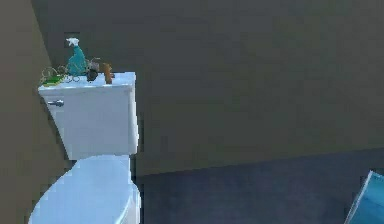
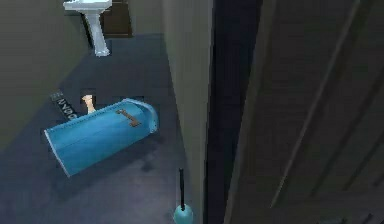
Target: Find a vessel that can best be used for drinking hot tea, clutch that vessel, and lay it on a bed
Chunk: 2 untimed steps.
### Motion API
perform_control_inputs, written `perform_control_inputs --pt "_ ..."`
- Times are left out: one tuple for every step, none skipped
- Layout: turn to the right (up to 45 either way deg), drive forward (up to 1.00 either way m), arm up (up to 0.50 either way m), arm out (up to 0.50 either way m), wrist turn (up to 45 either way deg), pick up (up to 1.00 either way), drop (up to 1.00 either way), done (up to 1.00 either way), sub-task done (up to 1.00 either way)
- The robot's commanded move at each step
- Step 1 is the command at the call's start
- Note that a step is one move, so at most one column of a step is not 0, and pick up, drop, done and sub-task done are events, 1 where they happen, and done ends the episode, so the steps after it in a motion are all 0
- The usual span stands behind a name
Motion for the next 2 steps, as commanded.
perform_control_inputs --pt "0.0 0.35 0.0 0.0 0.0 0.0 0.0 0.0 0.0" --pt "45.0 0.0 0.0 0.0 0.0 0.0 0.0 0.0 0.0"
